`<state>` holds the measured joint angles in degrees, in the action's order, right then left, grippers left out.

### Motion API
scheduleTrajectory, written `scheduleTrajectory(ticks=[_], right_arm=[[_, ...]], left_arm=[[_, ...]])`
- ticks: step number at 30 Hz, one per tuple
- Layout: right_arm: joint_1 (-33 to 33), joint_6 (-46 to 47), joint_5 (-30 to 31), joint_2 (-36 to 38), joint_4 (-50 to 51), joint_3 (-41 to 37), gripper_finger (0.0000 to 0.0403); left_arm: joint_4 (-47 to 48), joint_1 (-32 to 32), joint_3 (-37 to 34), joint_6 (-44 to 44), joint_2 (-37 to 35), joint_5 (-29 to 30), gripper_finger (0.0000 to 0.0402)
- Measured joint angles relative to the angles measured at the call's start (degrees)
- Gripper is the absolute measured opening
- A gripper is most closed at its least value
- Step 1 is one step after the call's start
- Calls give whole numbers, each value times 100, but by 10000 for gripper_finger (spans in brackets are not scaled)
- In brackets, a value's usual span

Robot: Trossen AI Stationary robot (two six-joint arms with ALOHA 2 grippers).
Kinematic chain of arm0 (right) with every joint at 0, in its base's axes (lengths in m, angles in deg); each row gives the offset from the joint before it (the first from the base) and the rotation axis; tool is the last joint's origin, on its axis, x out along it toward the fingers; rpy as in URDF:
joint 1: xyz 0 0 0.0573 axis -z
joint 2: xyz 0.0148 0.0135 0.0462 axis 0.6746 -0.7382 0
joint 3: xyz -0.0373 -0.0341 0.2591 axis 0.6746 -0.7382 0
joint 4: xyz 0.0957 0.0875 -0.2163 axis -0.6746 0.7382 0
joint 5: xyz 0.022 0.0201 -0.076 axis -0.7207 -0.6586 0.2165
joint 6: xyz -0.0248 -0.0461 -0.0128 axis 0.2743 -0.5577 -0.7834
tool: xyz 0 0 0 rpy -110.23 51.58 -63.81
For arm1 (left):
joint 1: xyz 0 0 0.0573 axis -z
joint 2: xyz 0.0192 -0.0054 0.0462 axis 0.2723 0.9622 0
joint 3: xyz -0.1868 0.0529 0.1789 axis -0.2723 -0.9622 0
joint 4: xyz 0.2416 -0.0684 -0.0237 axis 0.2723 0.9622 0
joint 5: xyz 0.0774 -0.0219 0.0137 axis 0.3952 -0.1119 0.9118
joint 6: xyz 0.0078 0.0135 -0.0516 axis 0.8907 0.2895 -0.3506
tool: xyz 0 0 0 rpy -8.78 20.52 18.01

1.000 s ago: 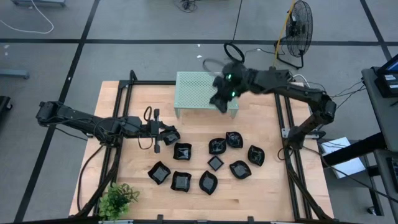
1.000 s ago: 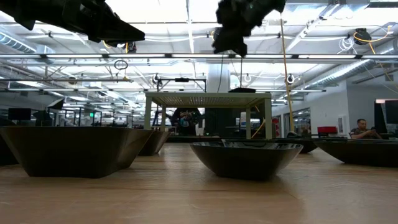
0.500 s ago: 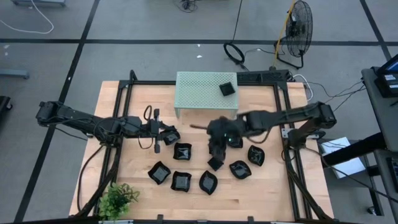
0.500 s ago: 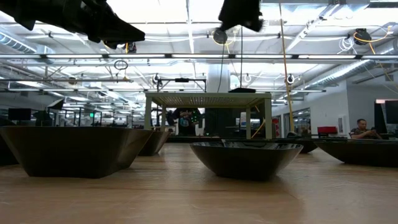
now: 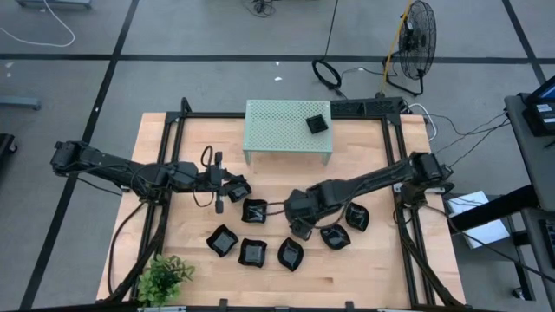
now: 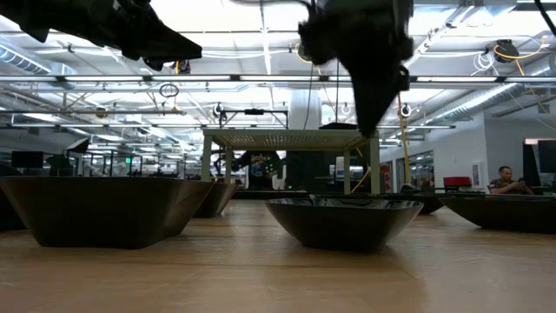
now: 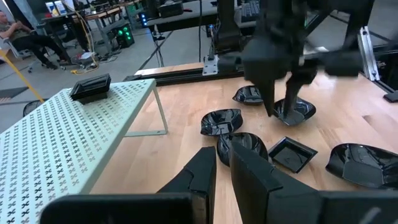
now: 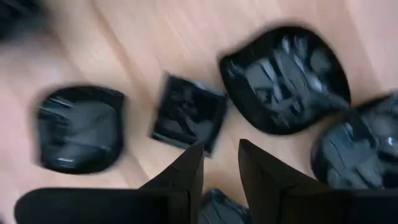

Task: Pick & Place Mini shaped plates
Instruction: Stack the black square plate on top of the other black square plates on the shelf

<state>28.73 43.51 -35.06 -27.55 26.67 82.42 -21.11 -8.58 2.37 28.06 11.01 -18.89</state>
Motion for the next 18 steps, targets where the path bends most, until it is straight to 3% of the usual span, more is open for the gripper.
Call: scheduleTrajectory(ticks=[10, 18], right_arm=[[-69, 132, -37, -290, -122, -50, 91], [-68, 370, -364, -282, -774, -834, 91]], left_arm=[[95, 0, 2, 17, 0, 0, 51], [122, -1, 1, 15, 0, 0, 51]])
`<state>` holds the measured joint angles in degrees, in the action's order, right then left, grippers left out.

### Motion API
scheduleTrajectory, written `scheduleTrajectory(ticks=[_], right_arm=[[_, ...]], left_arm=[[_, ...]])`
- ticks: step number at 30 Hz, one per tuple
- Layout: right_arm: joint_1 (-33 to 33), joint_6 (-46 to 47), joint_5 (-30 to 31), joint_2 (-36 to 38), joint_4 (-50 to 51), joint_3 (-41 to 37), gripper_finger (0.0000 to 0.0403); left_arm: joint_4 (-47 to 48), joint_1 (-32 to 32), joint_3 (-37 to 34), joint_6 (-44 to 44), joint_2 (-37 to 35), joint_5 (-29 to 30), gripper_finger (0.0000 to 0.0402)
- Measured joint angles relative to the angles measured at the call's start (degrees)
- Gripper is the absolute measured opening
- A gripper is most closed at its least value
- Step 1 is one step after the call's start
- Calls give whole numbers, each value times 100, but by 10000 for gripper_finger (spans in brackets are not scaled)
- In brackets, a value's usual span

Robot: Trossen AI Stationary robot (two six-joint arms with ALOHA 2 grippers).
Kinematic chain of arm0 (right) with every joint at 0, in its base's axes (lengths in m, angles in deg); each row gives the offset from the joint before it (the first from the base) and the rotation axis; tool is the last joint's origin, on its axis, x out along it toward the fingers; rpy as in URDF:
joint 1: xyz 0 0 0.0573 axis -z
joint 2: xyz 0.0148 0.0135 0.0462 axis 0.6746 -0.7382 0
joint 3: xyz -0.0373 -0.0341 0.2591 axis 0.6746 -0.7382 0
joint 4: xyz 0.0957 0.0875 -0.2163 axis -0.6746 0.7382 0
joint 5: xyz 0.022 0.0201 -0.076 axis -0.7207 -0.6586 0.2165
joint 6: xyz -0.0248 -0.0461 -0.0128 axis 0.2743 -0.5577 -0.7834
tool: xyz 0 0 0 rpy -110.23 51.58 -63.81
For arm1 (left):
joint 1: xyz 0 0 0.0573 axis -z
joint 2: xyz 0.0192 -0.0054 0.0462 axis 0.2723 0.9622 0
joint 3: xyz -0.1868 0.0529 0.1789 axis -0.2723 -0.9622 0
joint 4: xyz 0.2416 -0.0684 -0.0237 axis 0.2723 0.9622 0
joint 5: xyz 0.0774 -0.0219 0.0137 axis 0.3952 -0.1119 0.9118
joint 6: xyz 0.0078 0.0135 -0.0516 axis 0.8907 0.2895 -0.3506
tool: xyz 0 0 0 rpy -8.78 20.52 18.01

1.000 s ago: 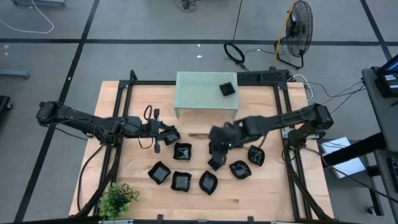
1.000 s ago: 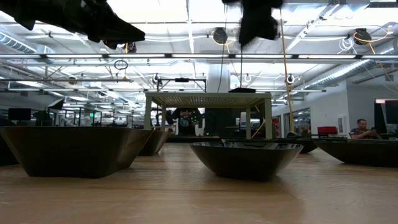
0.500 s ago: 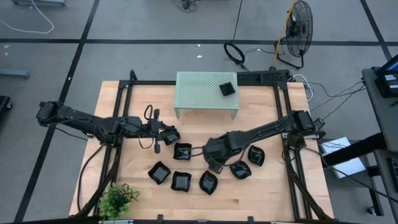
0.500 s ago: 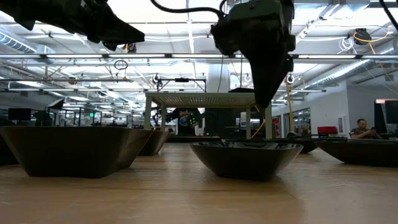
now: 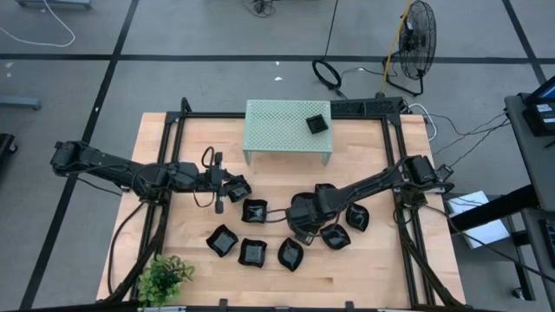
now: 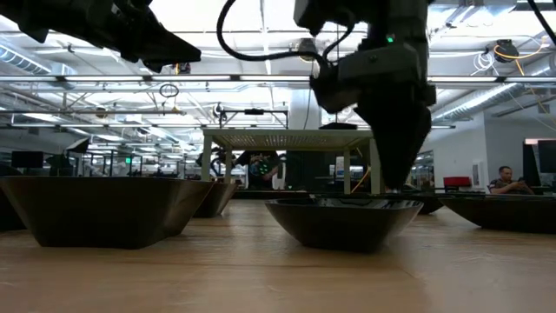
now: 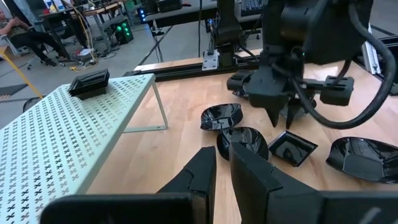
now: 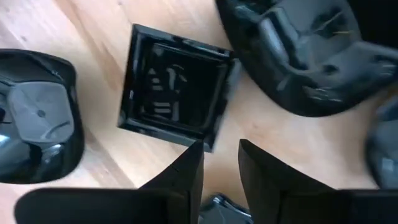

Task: Pick & Place Mini shaped plates
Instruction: Stack the black square plate on top of the other black square plates on the shelf

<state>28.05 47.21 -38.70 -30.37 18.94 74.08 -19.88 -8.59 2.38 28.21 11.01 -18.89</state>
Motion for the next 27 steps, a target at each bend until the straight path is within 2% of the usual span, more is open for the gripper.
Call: scheduleTrajectory(ticks=[5, 19, 27], right_arm=[[18, -4, -91, -2, -466, -287, 91], [81, -138, 59, 5, -786, -299, 90], [87, -123, 48, 5, -1141, -511, 63]], left_arm=[[0, -1, 0, -1, 0, 0, 51], [0, -1, 1, -13, 0, 2, 51], [0, -1, 0, -11, 0, 2, 51]])
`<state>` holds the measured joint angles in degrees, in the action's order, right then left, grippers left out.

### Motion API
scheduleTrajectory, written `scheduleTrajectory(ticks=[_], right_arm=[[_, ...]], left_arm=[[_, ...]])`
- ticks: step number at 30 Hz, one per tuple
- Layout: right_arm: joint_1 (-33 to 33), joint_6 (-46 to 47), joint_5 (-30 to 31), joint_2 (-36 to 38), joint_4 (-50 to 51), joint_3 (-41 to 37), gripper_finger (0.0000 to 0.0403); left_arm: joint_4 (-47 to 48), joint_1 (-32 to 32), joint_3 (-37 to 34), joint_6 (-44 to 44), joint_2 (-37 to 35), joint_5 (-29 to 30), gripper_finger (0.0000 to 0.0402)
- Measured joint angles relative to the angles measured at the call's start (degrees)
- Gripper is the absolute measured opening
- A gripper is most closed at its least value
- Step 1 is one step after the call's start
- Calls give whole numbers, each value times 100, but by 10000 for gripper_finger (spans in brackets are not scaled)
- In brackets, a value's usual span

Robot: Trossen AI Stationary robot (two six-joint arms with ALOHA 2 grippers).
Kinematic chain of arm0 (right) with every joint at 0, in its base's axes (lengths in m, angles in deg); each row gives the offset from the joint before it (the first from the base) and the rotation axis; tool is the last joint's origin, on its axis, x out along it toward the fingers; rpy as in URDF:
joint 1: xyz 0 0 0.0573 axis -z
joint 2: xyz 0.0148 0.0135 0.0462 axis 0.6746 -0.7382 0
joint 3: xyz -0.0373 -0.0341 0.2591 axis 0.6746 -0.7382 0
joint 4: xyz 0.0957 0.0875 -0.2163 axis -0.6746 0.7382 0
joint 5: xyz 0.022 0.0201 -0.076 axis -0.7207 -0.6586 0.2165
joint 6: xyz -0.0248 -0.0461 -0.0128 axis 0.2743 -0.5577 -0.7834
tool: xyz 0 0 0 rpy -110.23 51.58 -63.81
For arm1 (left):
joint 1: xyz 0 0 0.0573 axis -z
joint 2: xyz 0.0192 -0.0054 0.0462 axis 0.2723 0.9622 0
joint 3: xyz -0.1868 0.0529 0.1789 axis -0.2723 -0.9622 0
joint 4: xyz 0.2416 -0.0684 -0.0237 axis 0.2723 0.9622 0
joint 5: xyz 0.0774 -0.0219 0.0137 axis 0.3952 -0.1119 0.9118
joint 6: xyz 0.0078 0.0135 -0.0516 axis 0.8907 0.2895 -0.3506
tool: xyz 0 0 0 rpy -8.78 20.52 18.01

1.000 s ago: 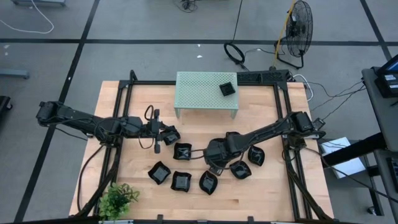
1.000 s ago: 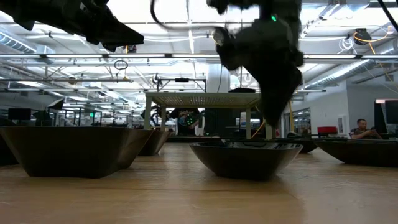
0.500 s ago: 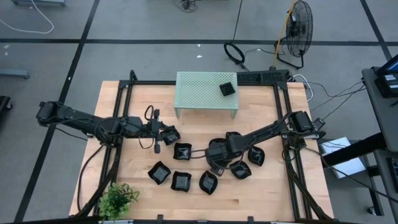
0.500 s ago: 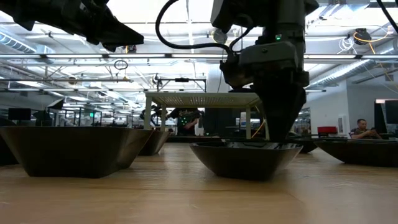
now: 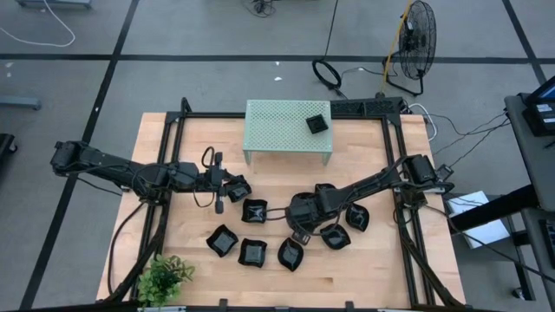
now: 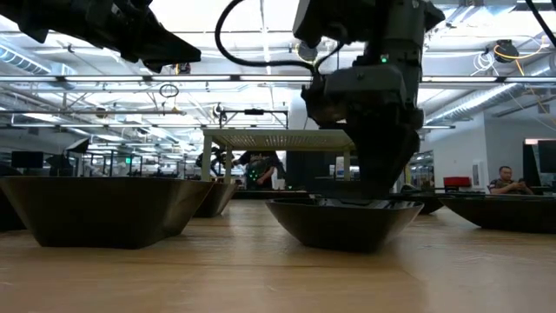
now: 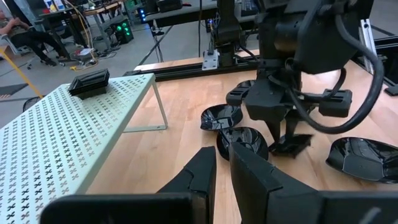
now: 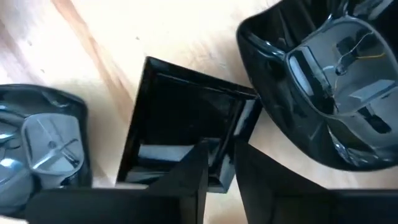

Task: Pick & Place Mini shaped plates
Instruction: Stack the black square plate on top of the other black square plates on the shelf

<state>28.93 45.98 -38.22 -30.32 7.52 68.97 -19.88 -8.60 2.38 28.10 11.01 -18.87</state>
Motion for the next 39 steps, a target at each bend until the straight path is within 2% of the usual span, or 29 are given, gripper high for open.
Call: scheduleTrajectory(ticks=[16, 32, 39], right_arm=[[7, 73, -16, 109, -242, -173, 30], [10, 136, -21, 129, -267, -168, 87], [28, 181, -9, 380, -205, -168, 95]], left_arm=[[2, 0, 1, 7, 0, 0, 51], [4, 0, 0, 5, 0, 0, 51], [4, 2, 1, 4, 0, 1, 51]])
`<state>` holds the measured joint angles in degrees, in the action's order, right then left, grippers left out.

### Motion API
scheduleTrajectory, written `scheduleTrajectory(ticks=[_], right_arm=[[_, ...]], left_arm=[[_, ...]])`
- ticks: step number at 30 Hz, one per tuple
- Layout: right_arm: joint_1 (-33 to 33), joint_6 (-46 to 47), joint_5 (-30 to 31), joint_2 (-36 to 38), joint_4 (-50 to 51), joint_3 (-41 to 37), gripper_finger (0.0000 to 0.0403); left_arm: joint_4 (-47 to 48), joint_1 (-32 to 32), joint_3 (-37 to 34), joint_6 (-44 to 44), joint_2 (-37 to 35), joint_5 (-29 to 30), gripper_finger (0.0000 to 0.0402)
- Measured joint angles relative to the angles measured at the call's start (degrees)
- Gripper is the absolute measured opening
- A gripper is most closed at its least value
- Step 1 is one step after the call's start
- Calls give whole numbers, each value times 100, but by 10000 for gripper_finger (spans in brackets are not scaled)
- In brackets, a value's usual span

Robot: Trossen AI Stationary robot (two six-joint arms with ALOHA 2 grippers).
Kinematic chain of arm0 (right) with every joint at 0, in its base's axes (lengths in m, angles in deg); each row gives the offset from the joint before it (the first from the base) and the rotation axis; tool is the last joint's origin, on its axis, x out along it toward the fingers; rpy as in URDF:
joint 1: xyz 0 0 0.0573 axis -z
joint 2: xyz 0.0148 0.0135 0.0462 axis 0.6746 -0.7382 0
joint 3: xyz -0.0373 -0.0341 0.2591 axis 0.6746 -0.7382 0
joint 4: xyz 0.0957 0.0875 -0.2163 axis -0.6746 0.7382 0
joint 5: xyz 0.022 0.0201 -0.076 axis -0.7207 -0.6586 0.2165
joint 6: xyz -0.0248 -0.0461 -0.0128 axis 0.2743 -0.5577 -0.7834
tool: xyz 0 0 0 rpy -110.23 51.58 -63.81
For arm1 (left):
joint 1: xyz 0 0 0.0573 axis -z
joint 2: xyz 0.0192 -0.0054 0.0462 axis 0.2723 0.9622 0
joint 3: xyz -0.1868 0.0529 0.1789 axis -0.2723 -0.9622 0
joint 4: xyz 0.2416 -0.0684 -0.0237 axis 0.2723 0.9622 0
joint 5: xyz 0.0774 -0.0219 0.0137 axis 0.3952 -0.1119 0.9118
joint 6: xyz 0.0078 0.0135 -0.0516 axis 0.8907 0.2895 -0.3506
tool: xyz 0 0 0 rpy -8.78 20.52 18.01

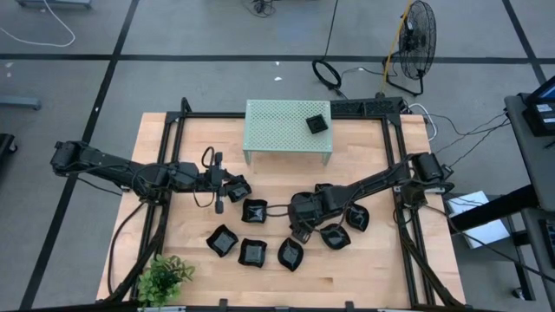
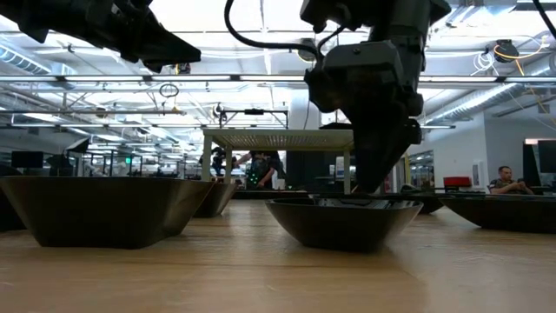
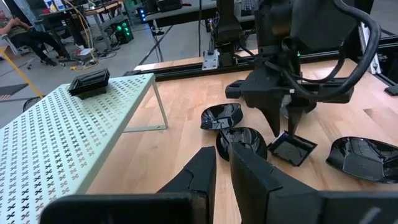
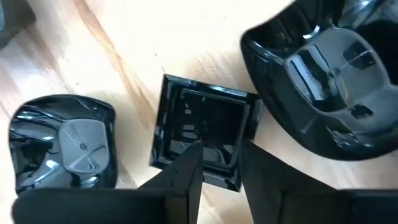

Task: Pick & Place Mini shaped plates
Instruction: Stack the black square plate on top of the other black square plates on the shelf

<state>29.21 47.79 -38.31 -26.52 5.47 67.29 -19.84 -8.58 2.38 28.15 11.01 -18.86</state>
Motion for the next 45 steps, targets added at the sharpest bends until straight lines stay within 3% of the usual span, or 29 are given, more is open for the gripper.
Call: scheduleTrajectory(ticks=[23, 37, 45], right_arm=[[57, 199, -290, 11, -868, -673, 94], [89, -25, -251, 11, -882, -673, 8], [101, -214, -251, 275, -941, -673, 1]], left_arm=[[22, 0, -2, 0, -1, -1, 51], [24, 0, -2, 0, -1, -1, 51], [24, -2, -2, 0, -1, -1, 51]])
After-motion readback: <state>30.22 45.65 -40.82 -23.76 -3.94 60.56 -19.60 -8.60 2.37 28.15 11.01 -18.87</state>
